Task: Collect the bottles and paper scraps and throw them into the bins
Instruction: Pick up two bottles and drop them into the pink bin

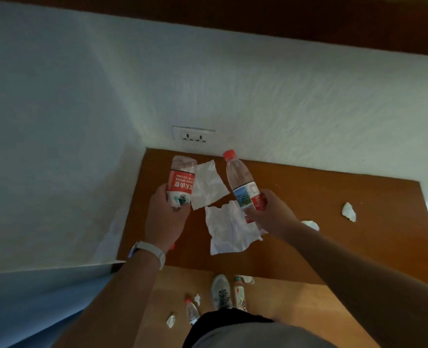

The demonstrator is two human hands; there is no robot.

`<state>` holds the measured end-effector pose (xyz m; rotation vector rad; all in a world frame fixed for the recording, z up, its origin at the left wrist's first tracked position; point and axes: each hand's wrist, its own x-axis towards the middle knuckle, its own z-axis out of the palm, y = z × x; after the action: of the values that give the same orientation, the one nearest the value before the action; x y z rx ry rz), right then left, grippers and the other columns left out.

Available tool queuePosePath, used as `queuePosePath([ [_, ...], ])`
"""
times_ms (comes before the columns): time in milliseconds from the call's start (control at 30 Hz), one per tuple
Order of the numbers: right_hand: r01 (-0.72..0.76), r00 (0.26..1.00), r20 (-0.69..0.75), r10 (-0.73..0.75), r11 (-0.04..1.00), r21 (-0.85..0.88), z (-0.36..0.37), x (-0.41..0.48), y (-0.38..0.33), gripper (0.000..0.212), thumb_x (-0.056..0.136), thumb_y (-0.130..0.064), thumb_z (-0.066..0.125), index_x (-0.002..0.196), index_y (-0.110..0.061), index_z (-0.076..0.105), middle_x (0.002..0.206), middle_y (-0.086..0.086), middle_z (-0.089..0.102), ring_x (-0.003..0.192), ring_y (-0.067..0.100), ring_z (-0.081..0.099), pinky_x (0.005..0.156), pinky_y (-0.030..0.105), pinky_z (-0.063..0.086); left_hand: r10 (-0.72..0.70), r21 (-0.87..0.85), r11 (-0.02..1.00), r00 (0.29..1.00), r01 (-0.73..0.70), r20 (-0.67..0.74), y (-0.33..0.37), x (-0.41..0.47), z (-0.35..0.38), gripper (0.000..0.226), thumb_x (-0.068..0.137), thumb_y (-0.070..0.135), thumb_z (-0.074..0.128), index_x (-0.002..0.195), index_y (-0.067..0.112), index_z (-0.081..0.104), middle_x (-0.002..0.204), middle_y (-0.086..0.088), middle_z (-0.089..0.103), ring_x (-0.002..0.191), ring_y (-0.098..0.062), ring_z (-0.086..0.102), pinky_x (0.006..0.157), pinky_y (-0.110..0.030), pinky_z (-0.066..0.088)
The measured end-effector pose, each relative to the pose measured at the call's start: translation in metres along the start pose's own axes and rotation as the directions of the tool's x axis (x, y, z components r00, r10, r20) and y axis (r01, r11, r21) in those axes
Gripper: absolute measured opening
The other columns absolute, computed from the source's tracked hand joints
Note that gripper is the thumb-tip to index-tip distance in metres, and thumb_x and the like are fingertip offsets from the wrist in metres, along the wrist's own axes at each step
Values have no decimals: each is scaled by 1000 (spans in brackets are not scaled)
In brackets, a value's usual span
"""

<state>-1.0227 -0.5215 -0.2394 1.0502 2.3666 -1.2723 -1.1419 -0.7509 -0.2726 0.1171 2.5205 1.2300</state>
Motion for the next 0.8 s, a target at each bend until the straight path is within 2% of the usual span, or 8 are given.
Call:
queuePosePath([
  [133,-28,996,-79,30,999,31,-20,-28,8,52,84,-40,72,128,-29,46,106,-13,60,89,8,64,66,21,55,61,-87,995,995,-54,79,31,-11,21,68,85,28,75,142,27,38,132,3,47,110,-14,56,79,-24,51],
  [233,-51,988,-140,62,995,82,-36,-50,19,55,85,-38,71,132,-28,44,110,-12,60,90,8,64,63,20,53,130,-156,982,982,-108,135,57,-21,42,65,85,25,75,140,27,40,130,6,45,110,-9,52,78,-19,47],
  [333,-53,982,-171,77,989,139,-52,-74,32,55,86,-35,70,133,-28,42,110,-12,60,88,6,65,71,24,56,187,-196,969,965,-151,182,76,-35,64,62,85,31,74,138,30,40,134,5,50,115,-12,55,82,-21,49],
  [467,-49,972,-216,95,977,208,-69,-108,55,56,87,-32,70,134,-26,42,107,-13,61,83,2,65,67,20,54,248,-204,958,939,-201,238,90,-68,85,63,86,39,73,139,31,39,135,6,51,113,-10,55,78,-15,46],
  [600,-21,956,-275,106,955,296,-80,-150,82,59,85,-33,71,134,-29,40,108,-14,60,86,2,65,60,14,49,302,-195,948,908,-253,290,104,-109,96,63,86,39,72,139,33,38,131,9,53,105,-8,57,66,-11,47],
  [800,17,906,-398,143,928,373,-96,-236,146,60,86,-32,72,136,-28,38,114,-11,59,91,6,64,71,19,53,390,-202,920,831,-336,396,125,-191,121,63,86,39,72,139,35,38,130,10,54,107,-10,59,68,-14,50],
])
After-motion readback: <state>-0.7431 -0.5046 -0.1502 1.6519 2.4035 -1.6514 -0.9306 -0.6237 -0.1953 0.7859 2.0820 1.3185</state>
